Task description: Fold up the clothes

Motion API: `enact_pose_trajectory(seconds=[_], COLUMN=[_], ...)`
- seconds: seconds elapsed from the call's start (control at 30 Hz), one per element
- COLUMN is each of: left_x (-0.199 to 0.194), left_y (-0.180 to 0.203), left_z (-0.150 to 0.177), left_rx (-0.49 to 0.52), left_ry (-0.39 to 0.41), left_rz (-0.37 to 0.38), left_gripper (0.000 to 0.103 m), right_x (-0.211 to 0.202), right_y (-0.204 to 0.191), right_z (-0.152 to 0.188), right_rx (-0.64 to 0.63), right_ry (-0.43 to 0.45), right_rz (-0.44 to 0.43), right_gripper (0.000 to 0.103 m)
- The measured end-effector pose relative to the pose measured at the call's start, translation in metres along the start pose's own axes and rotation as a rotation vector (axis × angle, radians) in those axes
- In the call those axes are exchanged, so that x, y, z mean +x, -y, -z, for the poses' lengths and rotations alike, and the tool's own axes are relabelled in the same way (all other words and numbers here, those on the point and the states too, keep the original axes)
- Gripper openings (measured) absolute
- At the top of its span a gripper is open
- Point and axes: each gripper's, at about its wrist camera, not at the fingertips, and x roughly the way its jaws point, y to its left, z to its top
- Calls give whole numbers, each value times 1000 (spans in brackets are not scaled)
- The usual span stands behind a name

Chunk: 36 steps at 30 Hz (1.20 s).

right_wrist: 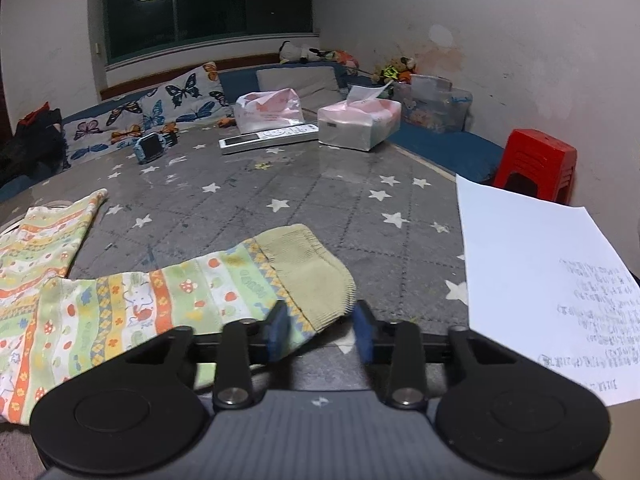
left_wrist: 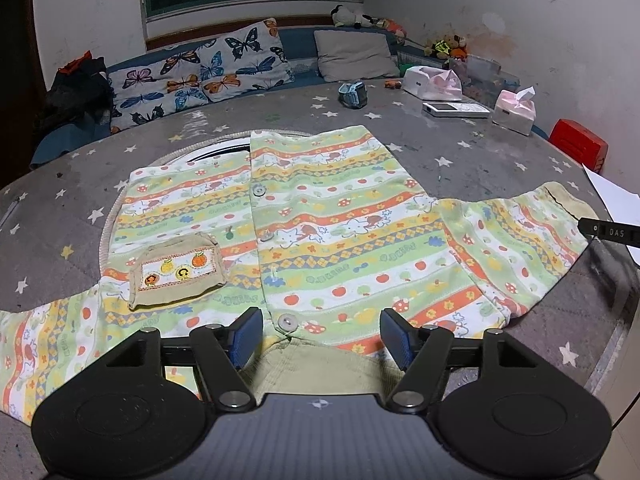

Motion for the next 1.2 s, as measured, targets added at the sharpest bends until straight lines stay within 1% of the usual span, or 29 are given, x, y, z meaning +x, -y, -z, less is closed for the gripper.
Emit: enact_pose_trajectory(seconds=[0.03,0.1,0.3,0.4,0.5,0.6,0.73,0.9,1.07,1.2], left_x=[0,0,1,-1,-6,-13,-24,-37,-45,-48], left_y=[0,1,-3,-8,-20,-38,-70,-108,-128,-137], left_z=[0,0,1,1,1,1,5,13,24,32], left_rx=[0,4,0,-7,-30,-65,-142,-242,-281,-304], left_ry=[-2,-4,-10,-5,12,35,56,79,90,90], left_rz=[0,-6,-26,-42,-61,-98,-148,-178,-195,-190], left_gripper=[68,71,74,76,78,78,78,78,78,76], right_x=[0,-2,-22,-37,-53,-70,-90,-106,-111,-107], right_y=[0,1,-2,-11,-28,-52,-90,-148,-216,-266], right_z=[0,-2,-13,-26,-39,-50,-64,-75,-69,-51], right_rx=[6,26,39,33,4,-39,-94,-168,-279,-363], right_ry=[0,1,54,79,100,126,150,154,136,88], right_rz=[-8,-22,-85,-150,-233,-317,-437,-590,-709,-770], right_gripper=[11,9,7,7,6,6,6,6,6,6])
